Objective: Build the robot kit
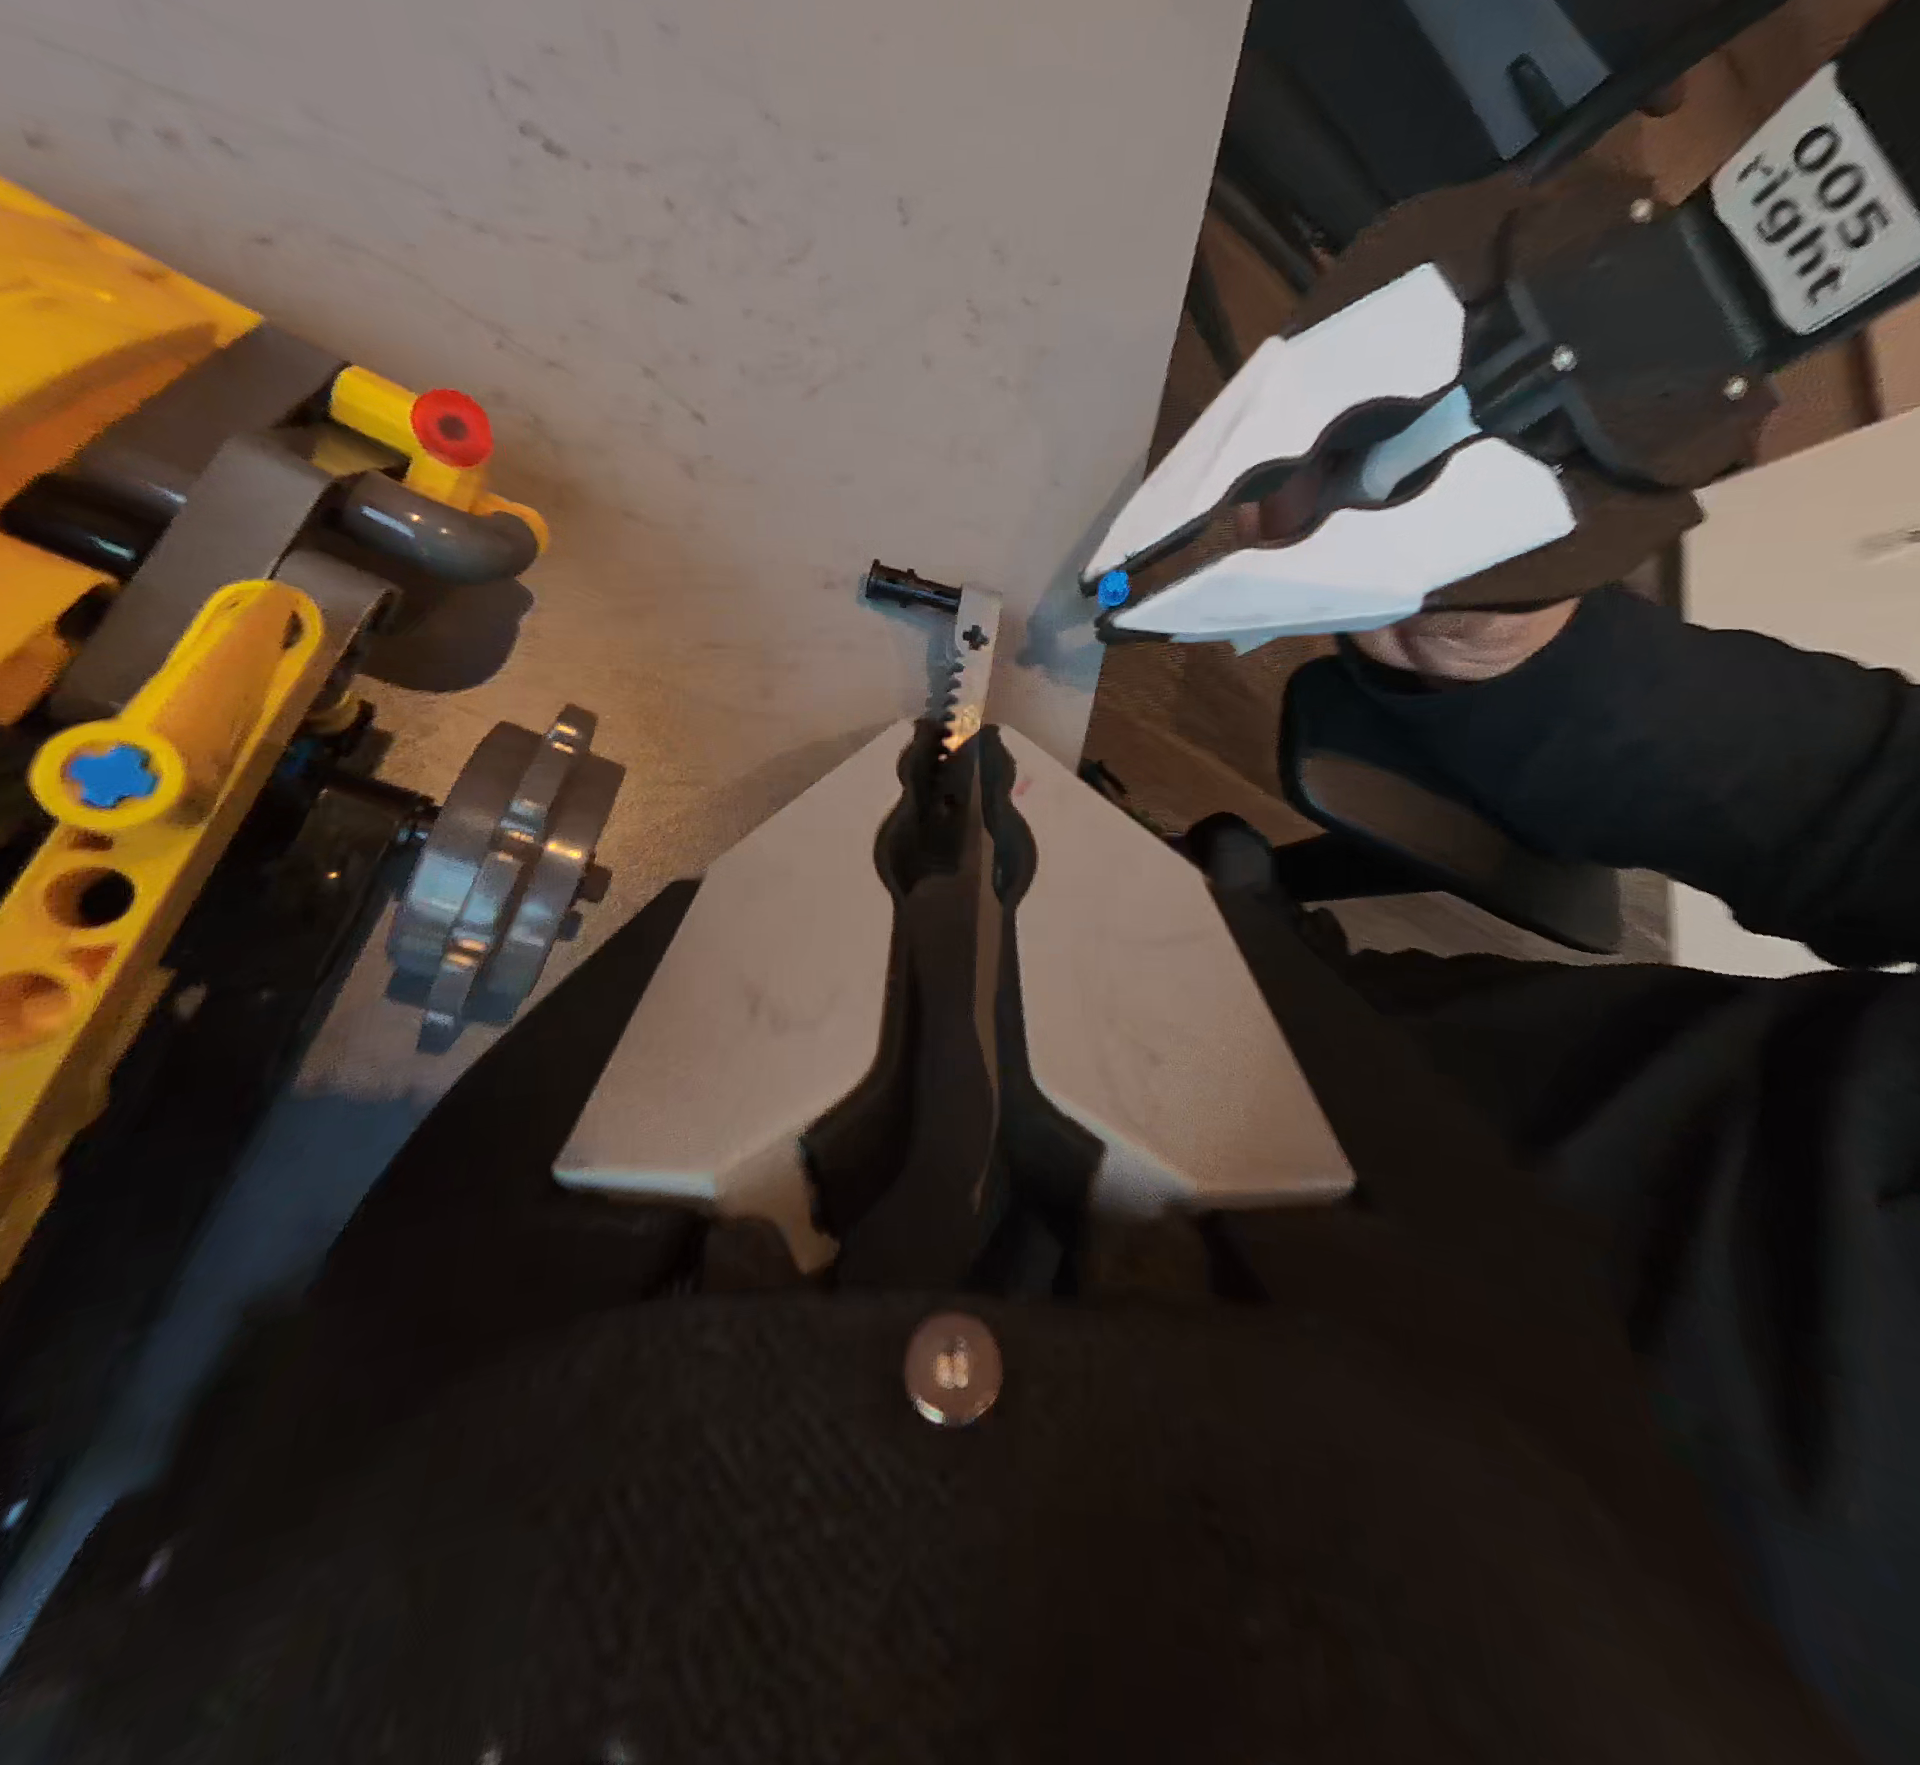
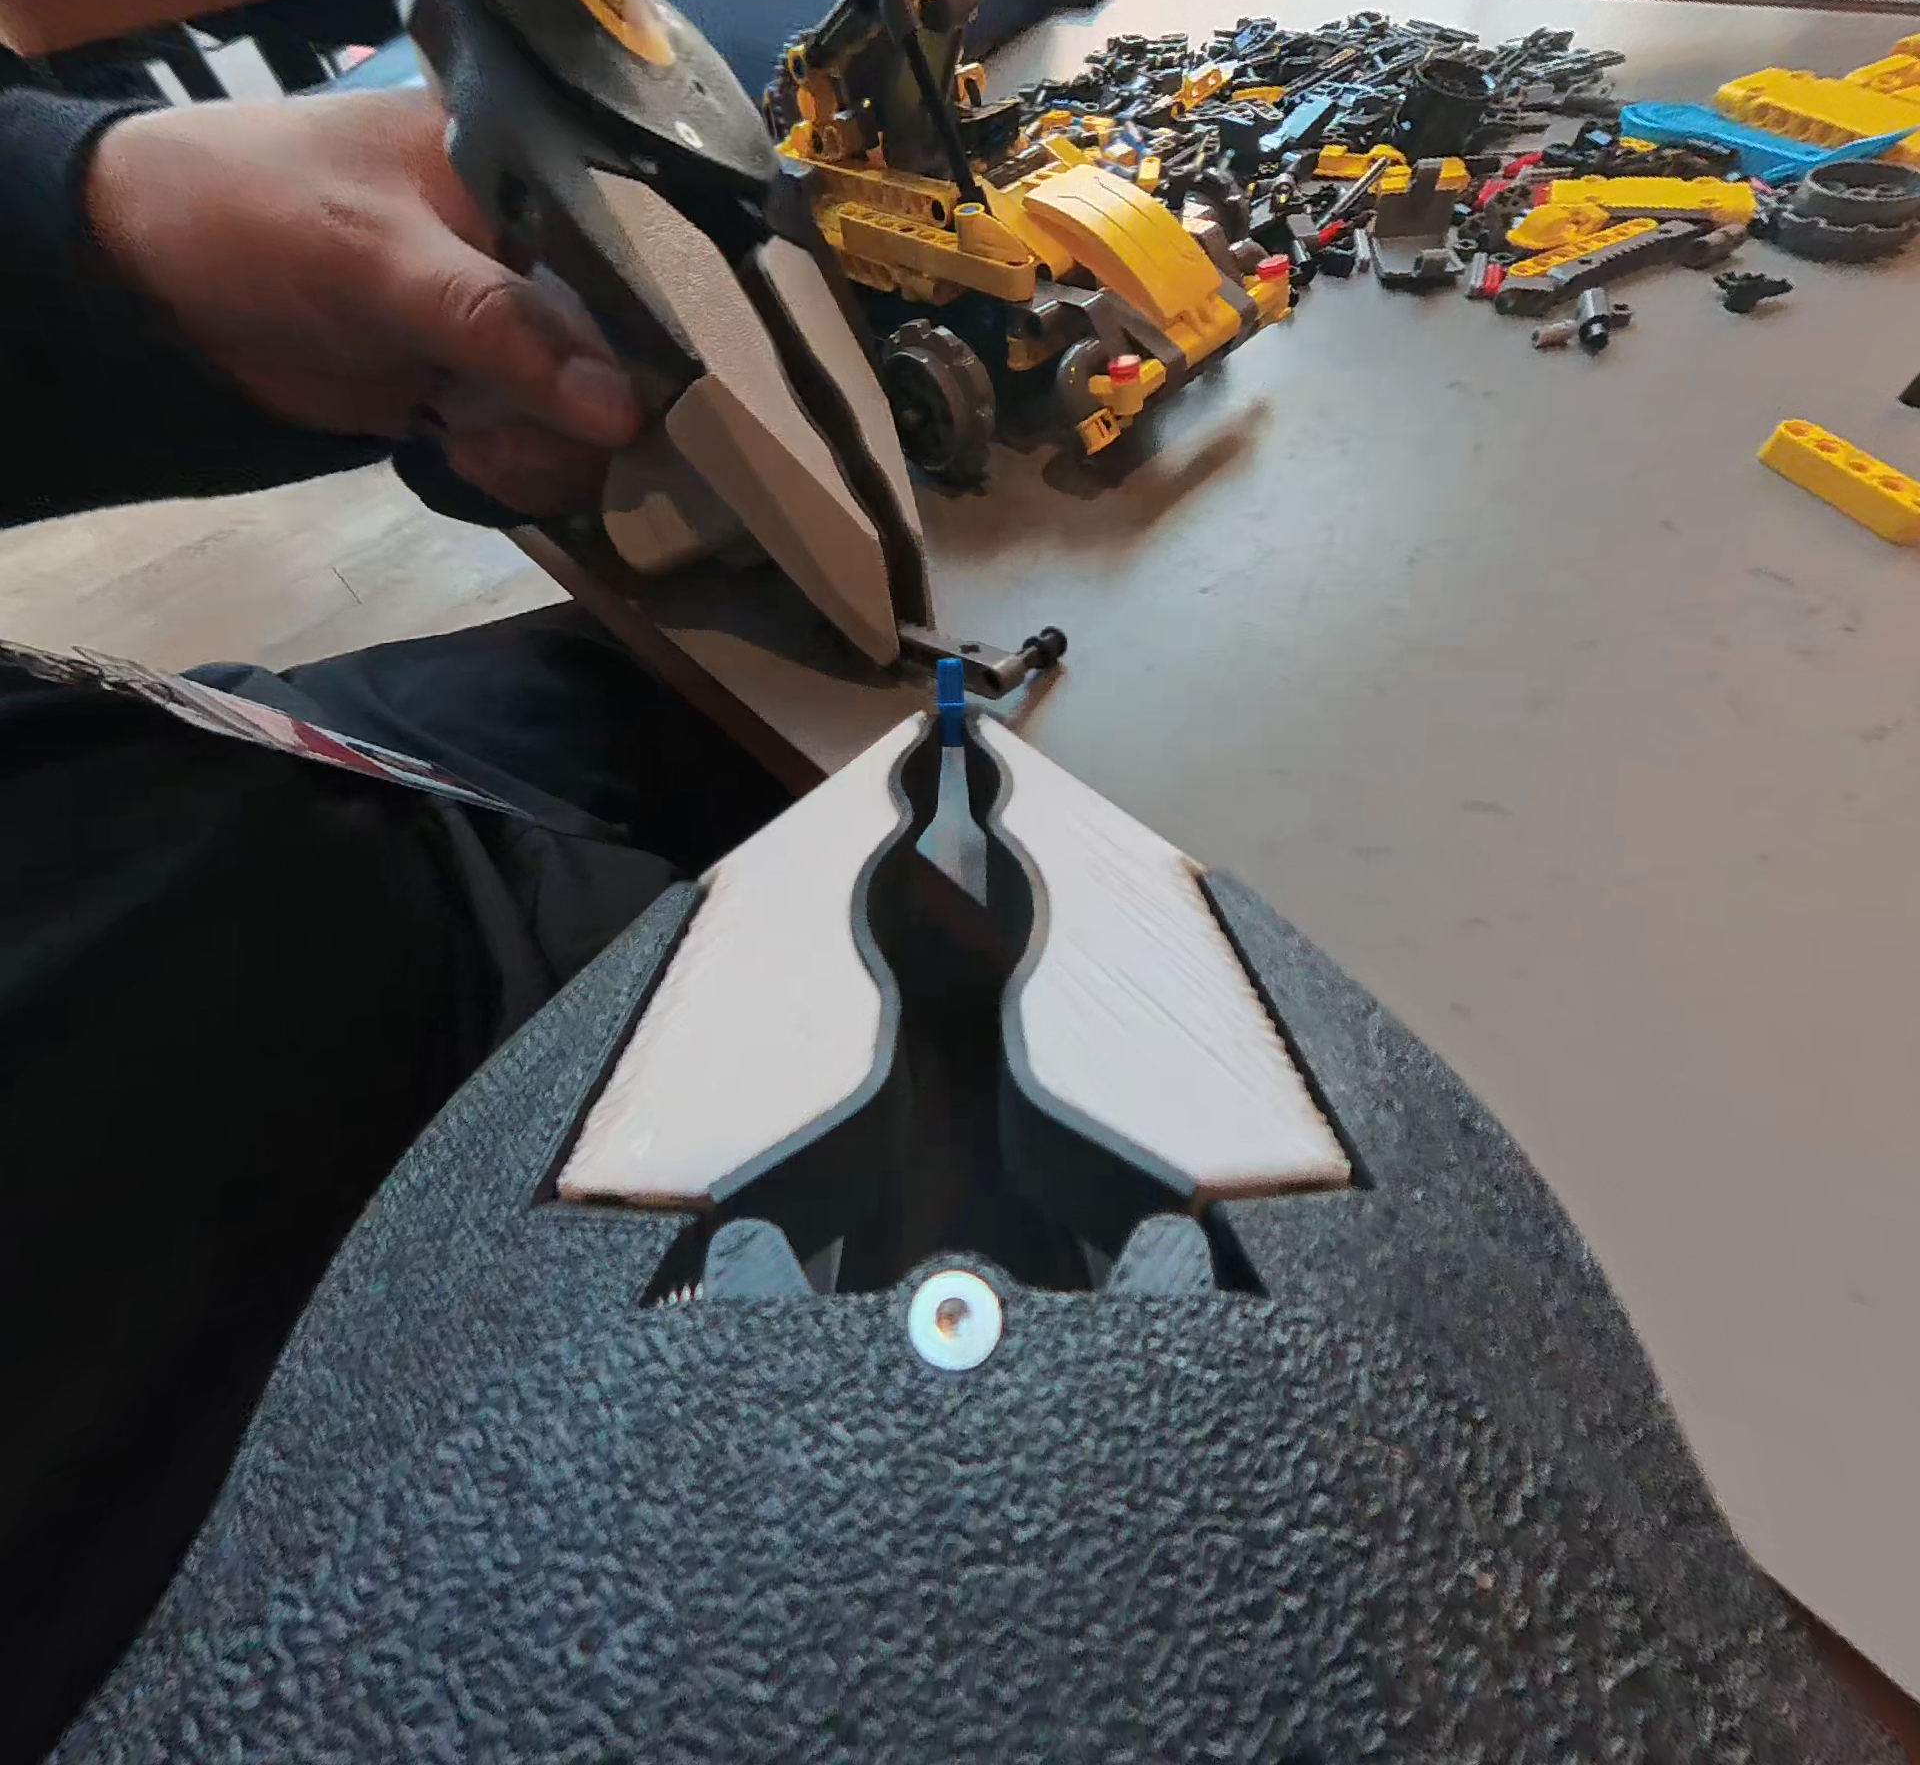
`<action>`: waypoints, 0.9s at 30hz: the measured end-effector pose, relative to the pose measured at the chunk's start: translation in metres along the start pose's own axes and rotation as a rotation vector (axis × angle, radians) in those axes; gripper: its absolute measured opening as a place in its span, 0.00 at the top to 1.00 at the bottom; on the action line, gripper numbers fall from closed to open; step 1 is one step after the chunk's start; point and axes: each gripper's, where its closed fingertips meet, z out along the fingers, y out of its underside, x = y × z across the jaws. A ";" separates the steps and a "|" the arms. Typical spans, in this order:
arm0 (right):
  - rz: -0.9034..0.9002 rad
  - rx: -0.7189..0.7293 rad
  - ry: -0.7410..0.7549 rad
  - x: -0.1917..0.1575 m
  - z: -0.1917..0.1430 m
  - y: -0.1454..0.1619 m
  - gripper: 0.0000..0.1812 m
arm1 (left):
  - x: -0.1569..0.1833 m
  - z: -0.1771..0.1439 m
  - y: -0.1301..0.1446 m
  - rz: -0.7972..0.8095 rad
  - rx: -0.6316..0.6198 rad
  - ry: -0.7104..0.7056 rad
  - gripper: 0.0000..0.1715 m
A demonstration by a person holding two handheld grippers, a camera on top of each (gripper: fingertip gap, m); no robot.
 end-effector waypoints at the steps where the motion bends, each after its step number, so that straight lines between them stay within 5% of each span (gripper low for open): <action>1: 0.021 0.000 -0.002 0.002 0.000 0.001 0.98 | -0.001 -0.002 0.000 0.023 0.003 -0.028 0.94; 3: 0.046 0.000 0.002 0.005 -0.001 0.003 0.98 | 0.002 -0.005 -0.003 0.096 0.011 -0.082 0.85; 6: 0.070 0.019 -0.006 0.006 -0.003 0.001 0.98 | 0.011 -0.008 -0.003 0.292 -0.029 -0.169 0.84; 10: 0.090 0.042 -0.024 0.006 -0.006 -0.002 0.98 | -0.007 -0.010 0.003 0.567 -0.173 -0.371 0.87; 12: 0.086 0.043 -0.027 0.005 -0.007 -0.003 0.98 | -0.005 -0.006 0.009 0.600 -0.218 -0.335 0.93; 18: -0.072 0.030 -0.100 -0.017 -0.008 -0.007 0.98 | 0.003 -0.002 0.008 0.334 -0.214 -0.133 0.98; 24: -0.520 -0.153 0.022 -0.018 -0.005 0.000 0.98 | 0.045 -0.015 -0.005 -0.169 -0.091 0.377 0.98; 27: -0.640 -0.182 0.012 -0.016 -0.006 -0.006 0.98 | 0.043 -0.015 0.001 -0.257 -0.081 0.405 0.97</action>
